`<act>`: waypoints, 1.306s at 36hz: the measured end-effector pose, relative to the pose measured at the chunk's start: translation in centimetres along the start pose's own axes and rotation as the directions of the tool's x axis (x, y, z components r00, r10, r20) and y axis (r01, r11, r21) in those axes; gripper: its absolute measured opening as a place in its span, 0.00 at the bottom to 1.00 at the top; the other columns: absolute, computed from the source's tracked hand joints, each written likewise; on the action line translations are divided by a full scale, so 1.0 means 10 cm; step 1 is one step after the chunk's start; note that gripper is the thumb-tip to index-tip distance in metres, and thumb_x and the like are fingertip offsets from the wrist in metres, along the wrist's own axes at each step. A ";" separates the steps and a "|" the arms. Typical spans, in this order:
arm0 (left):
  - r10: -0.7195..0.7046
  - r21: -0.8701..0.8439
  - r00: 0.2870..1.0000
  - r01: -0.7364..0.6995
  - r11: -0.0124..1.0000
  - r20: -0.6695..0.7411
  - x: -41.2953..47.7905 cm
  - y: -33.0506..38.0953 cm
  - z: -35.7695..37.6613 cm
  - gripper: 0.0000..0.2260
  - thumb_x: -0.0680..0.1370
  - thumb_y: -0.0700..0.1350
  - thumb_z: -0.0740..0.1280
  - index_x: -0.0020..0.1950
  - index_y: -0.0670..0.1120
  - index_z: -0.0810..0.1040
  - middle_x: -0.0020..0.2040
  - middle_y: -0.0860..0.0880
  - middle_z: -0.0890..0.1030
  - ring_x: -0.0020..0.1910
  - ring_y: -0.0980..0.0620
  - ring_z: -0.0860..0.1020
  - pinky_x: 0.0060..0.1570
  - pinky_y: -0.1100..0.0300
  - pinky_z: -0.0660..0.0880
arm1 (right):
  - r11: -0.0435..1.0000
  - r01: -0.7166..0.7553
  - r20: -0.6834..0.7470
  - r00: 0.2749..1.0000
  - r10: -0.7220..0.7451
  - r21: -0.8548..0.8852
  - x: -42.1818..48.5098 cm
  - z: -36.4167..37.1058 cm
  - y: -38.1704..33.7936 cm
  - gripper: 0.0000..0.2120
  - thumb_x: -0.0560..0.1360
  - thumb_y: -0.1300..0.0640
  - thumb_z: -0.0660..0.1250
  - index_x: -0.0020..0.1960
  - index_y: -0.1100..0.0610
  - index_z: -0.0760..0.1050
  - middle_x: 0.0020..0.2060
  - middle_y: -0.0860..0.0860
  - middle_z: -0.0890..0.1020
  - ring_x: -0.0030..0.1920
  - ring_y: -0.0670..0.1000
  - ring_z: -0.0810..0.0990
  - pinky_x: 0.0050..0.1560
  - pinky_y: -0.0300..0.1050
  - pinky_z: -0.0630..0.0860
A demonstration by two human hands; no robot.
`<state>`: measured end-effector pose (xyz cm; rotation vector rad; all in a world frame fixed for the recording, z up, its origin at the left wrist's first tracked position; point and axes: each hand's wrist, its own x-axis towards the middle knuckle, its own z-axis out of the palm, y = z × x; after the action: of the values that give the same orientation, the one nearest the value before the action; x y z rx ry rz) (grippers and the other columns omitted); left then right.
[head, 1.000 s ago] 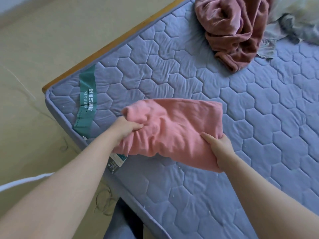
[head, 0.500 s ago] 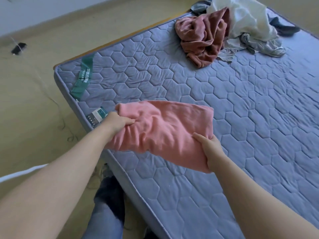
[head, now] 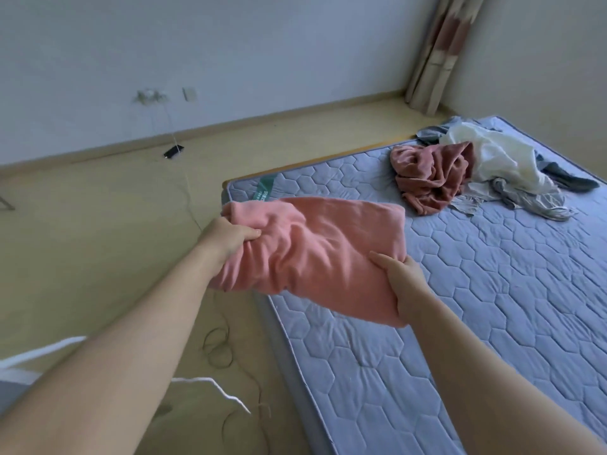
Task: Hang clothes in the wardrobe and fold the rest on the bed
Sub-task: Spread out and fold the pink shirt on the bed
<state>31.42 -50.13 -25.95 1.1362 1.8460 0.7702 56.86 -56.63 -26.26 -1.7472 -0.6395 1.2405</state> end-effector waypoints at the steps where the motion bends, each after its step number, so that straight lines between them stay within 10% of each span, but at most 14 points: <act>1: 0.005 -0.017 1.000 -0.006 1.000 -0.018 -0.04 0.03 -0.13 0.17 0.71 0.42 0.73 0.57 0.38 0.78 0.55 0.42 0.80 0.55 0.46 0.78 0.58 0.54 0.72 | 1.000 0.019 0.015 1.000 -0.019 0.004 -0.07 0.07 -0.08 0.06 0.72 0.58 0.70 0.47 0.55 0.73 0.40 0.52 0.79 0.39 0.52 0.78 0.38 0.44 0.76; 22: 0.192 -0.159 0.878 -0.286 0.945 -0.438 -1.44 0.78 -2.58 0.15 0.70 0.40 0.72 0.56 0.42 0.78 0.51 0.45 0.80 0.51 0.47 0.78 0.54 0.57 0.71 | 0.918 0.390 0.430 0.819 -0.379 0.067 -1.53 1.12 -1.75 0.12 0.73 0.57 0.69 0.54 0.57 0.71 0.39 0.53 0.77 0.39 0.53 0.77 0.39 0.44 0.74; 33: 0.221 -0.188 0.733 -0.432 0.882 -0.644 -2.76 0.86 -3.31 0.05 0.72 0.37 0.70 0.39 0.46 0.83 0.36 0.53 0.84 0.43 0.52 0.80 0.47 0.59 0.74 | 0.873 0.458 0.719 0.549 -0.425 0.167 -2.25 1.34 -2.19 0.12 0.73 0.52 0.69 0.54 0.55 0.74 0.43 0.55 0.82 0.42 0.55 0.81 0.37 0.45 0.75; 37: 0.164 -0.230 0.681 -0.449 0.863 -0.714 -3.22 0.74 -3.52 0.06 0.73 0.37 0.68 0.39 0.47 0.81 0.33 0.54 0.84 0.42 0.53 0.80 0.44 0.59 0.74 | 0.889 0.409 0.827 0.413 -0.381 0.206 -2.55 1.55 -2.21 0.16 0.69 0.51 0.72 0.54 0.54 0.76 0.48 0.59 0.84 0.48 0.65 0.82 0.51 0.66 0.77; 47: -0.050 -0.280 0.500 -0.398 0.874 -0.865 -4.48 0.38 -4.13 0.05 0.72 0.42 0.70 0.36 0.45 0.83 0.35 0.47 0.83 0.38 0.48 0.79 0.39 0.57 0.72 | 0.877 0.407 0.928 0.150 -0.340 0.256 -3.67 2.19 -2.10 0.14 0.72 0.50 0.69 0.56 0.54 0.76 0.45 0.53 0.83 0.45 0.54 0.81 0.37 0.45 0.73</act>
<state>8.54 -92.69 11.41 0.6371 2.1106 2.0838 24.63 -67.85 6.90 -0.4828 -1.7322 1.8424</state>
